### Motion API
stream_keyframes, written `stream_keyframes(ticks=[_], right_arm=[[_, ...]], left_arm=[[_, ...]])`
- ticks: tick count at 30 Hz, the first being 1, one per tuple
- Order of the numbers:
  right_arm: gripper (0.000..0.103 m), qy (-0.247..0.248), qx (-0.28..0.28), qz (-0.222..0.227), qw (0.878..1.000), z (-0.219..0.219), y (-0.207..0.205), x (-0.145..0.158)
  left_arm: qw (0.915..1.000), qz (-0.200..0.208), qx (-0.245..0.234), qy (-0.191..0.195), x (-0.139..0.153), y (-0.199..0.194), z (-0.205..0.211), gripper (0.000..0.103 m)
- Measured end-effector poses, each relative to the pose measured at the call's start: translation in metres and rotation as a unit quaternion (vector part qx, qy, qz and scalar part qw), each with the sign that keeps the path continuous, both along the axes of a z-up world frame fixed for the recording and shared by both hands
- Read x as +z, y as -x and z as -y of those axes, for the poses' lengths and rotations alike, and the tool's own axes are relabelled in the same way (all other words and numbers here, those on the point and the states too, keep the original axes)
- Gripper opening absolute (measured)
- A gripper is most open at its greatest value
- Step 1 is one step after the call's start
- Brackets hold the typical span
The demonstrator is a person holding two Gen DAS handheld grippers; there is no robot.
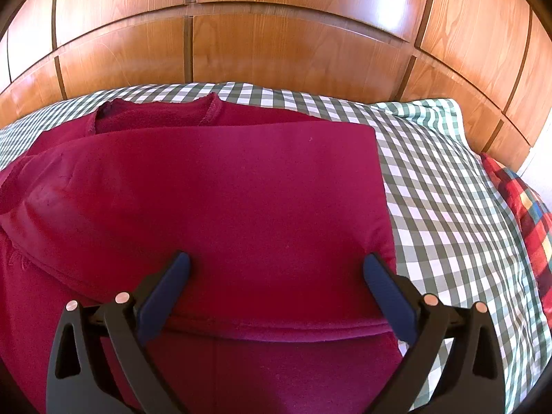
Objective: Fold small clothes
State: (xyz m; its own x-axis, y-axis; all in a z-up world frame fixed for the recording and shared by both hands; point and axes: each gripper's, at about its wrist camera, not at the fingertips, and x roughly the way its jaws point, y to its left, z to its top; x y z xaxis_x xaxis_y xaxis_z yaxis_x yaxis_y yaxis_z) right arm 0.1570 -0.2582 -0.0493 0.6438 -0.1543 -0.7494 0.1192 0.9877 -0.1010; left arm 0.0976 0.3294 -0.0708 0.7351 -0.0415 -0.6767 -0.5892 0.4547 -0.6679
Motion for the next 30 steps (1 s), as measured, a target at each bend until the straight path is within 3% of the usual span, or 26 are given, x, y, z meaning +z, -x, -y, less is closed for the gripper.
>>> stream_keyframes(ticks=[5, 9, 14, 21, 23, 24, 26, 28, 30], right_arm=[[0.100, 0.000, 0.000, 0.000, 1.000, 0.000, 0.000, 0.000], [0.100, -0.001, 0.000, 0.000, 1.000, 0.001, 0.000, 0.000], [0.100, -0.004, 0.000, 0.001, 1.000, 0.000, 0.000, 0.000], [0.100, -0.017, 0.000, 0.001, 1.000, 0.003, 0.000, -0.001], [0.100, -0.018, -0.001, 0.001, 1.000, 0.003, 0.000, -0.001], [0.100, -0.018, 0.000, 0.001, 1.000, 0.003, 0.000, -0.001], [0.100, -0.022, 0.000, 0.001, 1.000, 0.004, 0.000, -0.001], [0.100, -0.022, -0.001, 0.001, 1.000, 0.004, 0.000, -0.001], [0.100, -0.022, -0.001, 0.001, 1.000, 0.004, 0.000, -0.001]], left_arm=[[0.9946, 0.058, -0.078, -0.036, 0.041, -0.017, 0.051, 0.012], [0.9767, 0.111, -0.171, -0.066, 0.077, -0.037, 0.123, 0.012], [0.9329, 0.134, -0.320, -0.098, 0.095, -0.067, 0.249, 0.012], [0.8685, 0.093, -0.467, -0.139, 0.058, -0.078, 0.390, 0.012], [0.8599, 0.079, -0.484, -0.141, 0.048, -0.073, 0.401, 0.012], [0.8614, 0.079, -0.485, -0.129, 0.043, -0.072, 0.395, 0.013], [0.8815, 0.074, -0.458, -0.088, 0.035, -0.065, 0.367, 0.014], [0.9125, 0.078, -0.400, -0.037, 0.030, -0.058, 0.325, 0.022], [0.9487, 0.081, -0.306, -0.001, 0.024, -0.039, 0.259, 0.040]])
